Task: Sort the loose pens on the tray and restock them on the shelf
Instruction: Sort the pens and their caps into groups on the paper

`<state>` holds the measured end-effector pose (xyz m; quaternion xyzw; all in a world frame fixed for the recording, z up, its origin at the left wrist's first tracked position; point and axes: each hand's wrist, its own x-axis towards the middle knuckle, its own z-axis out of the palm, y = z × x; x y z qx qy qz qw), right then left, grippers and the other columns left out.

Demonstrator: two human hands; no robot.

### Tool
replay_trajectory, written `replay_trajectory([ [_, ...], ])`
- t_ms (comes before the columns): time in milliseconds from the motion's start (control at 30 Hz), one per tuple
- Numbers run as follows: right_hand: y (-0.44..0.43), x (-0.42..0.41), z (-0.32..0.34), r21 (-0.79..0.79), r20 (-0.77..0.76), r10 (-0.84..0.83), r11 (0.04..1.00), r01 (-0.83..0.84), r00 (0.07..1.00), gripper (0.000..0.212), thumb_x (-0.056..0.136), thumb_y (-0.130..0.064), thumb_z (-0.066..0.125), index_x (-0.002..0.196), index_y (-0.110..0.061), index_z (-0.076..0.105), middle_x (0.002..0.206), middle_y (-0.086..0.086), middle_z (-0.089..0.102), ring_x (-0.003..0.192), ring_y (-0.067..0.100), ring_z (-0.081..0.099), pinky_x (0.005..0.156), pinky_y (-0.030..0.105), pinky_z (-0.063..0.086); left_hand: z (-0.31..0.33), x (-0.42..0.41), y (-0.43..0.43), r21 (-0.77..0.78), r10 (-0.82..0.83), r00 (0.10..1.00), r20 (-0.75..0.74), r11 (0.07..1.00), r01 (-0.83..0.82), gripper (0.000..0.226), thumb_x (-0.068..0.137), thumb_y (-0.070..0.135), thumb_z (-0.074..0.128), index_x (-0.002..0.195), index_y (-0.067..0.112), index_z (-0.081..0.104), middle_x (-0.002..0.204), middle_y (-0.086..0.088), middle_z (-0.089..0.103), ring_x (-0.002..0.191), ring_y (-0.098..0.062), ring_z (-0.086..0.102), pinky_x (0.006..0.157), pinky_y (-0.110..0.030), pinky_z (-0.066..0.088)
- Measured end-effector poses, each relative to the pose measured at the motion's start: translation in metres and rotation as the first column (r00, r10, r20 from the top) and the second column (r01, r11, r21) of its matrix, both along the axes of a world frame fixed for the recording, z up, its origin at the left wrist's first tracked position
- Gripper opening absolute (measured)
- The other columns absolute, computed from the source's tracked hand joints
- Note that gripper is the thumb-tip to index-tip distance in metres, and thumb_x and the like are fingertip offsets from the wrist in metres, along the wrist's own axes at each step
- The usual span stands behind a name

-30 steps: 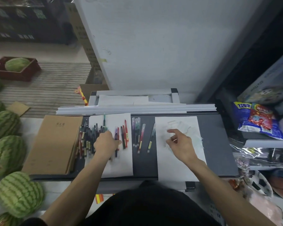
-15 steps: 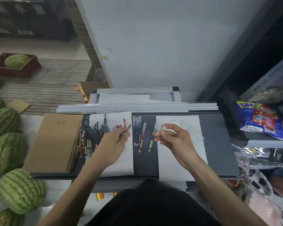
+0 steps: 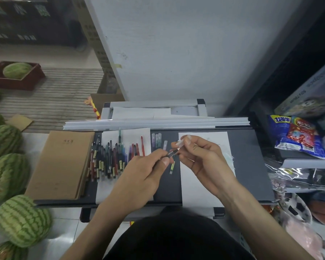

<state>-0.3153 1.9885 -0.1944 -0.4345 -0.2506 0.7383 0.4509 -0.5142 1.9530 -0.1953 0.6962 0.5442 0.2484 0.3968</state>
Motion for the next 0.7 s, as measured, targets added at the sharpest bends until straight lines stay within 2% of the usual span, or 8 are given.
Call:
replay_trajectory([
  [100, 0.000, 0.002, 0.002, 0.003, 0.008, -0.021, 1.000, 0.021, 1.000, 0.016, 0.099, -0.015, 0.063, 0.098, -0.001, 0.072, 0.107, 0.018, 0.076, 0.096, 0.025, 0.072, 0.076, 0.025, 0.058, 0.000, 0.000, -0.001, 0.009, 0.005, 1.000, -0.022, 1.000, -0.005, 0.022, 0.111, 0.036, 0.041, 0.107, 0.034, 0.063, 0.059, -0.004, 0.049, 0.049, -0.019, 0.041, 0.051, -0.042, 0.035],
  [200, 0.000, 0.003, 0.002, 0.039, 0.060, -0.011, 0.999, 0.008, 0.998, 0.016, 0.095, -0.014, 0.066, 0.099, 0.000, 0.071, 0.105, 0.022, 0.075, 0.095, 0.030, 0.074, 0.076, 0.027, 0.060, 0.000, 0.000, -0.002, 0.009, 0.011, 1.000, -0.003, 1.000, -0.011, 0.022, 0.110, 0.033, 0.043, 0.108, 0.031, 0.065, 0.057, -0.002, 0.046, 0.047, -0.016, 0.038, 0.050, -0.040, 0.033],
  [333, -0.002, 0.003, -0.002, 0.169, 0.189, 0.000, 0.985, -0.032, 0.982, 0.012, 0.093, -0.006, 0.068, 0.100, 0.003, 0.071, 0.100, 0.024, 0.076, 0.091, 0.037, 0.075, 0.077, 0.029, 0.059, -0.002, 0.001, -0.003, 0.002, 0.008, 1.000, -0.015, 1.000, -0.008, 0.022, 0.110, 0.032, 0.044, 0.106, 0.028, 0.065, 0.055, 0.004, 0.046, 0.047, -0.014, 0.039, 0.050, -0.030, 0.030],
  [467, -0.005, 0.001, -0.015, 0.247, 0.287, -0.028, 0.968, -0.046, 0.958, 0.010, 0.094, 0.003, 0.067, 0.097, 0.012, 0.070, 0.098, 0.023, 0.077, 0.083, 0.018, 0.073, 0.076, 0.019, 0.053, -0.009, 0.004, -0.002, 0.032, 0.006, 0.998, -0.055, 0.999, -0.004, 0.026, 0.110, 0.035, 0.042, 0.108, 0.029, 0.067, 0.057, 0.005, 0.049, 0.049, -0.015, 0.043, 0.050, -0.025, 0.030],
  [500, -0.005, -0.001, -0.020, 0.248, 0.287, -0.041, 0.968, -0.033, 0.957, 0.009, 0.094, 0.005, 0.066, 0.095, 0.011, 0.071, 0.095, 0.025, 0.075, 0.081, 0.019, 0.072, 0.078, 0.021, 0.053, -0.012, 0.006, -0.001, 0.045, 0.003, 0.997, -0.082, 0.999, 0.001, 0.028, 0.110, 0.035, 0.040, 0.107, 0.028, 0.067, 0.059, 0.004, 0.051, 0.050, -0.015, 0.044, 0.050, -0.027, 0.031],
  [600, -0.003, -0.006, -0.035, 0.251, 0.300, -0.064, 0.968, -0.014, 0.952, 0.013, 0.095, 0.007, 0.063, 0.086, 0.008, 0.072, 0.086, 0.031, 0.069, 0.075, 0.033, 0.067, 0.086, 0.040, 0.055, -0.024, 0.015, 0.005, 0.059, 0.023, 0.994, -0.110, 0.998, -0.017, 0.033, 0.108, 0.033, 0.037, 0.101, 0.021, 0.067, 0.062, 0.003, 0.054, 0.052, -0.015, 0.048, 0.056, -0.038, 0.041],
  [633, -0.002, -0.007, -0.039, 0.251, 0.300, -0.058, 0.968, -0.020, 0.952, 0.014, 0.095, 0.006, 0.063, 0.085, 0.008, 0.072, 0.084, 0.030, 0.068, 0.074, 0.034, 0.065, 0.087, 0.044, 0.055, -0.029, 0.018, 0.006, 0.058, 0.042, 0.993, -0.107, 0.998, -0.036, 0.032, 0.107, 0.031, 0.038, 0.099, 0.019, 0.067, 0.063, 0.005, 0.054, 0.055, -0.016, 0.050, 0.058, -0.038, 0.043],
  [700, 0.002, -0.008, -0.047, 0.245, 0.304, -0.036, 0.969, -0.042, 0.952, 0.017, 0.095, 0.006, 0.061, 0.082, 0.008, 0.072, 0.082, 0.025, 0.067, 0.074, 0.033, 0.063, 0.086, 0.043, 0.054, -0.040, 0.021, 0.008, 0.038, 0.075, 0.994, -0.081, 0.997, -0.072, 0.027, 0.108, 0.023, 0.044, 0.097, 0.018, 0.068, 0.064, 0.009, 0.055, 0.060, -0.016, 0.054, 0.060, -0.032, 0.043],
])
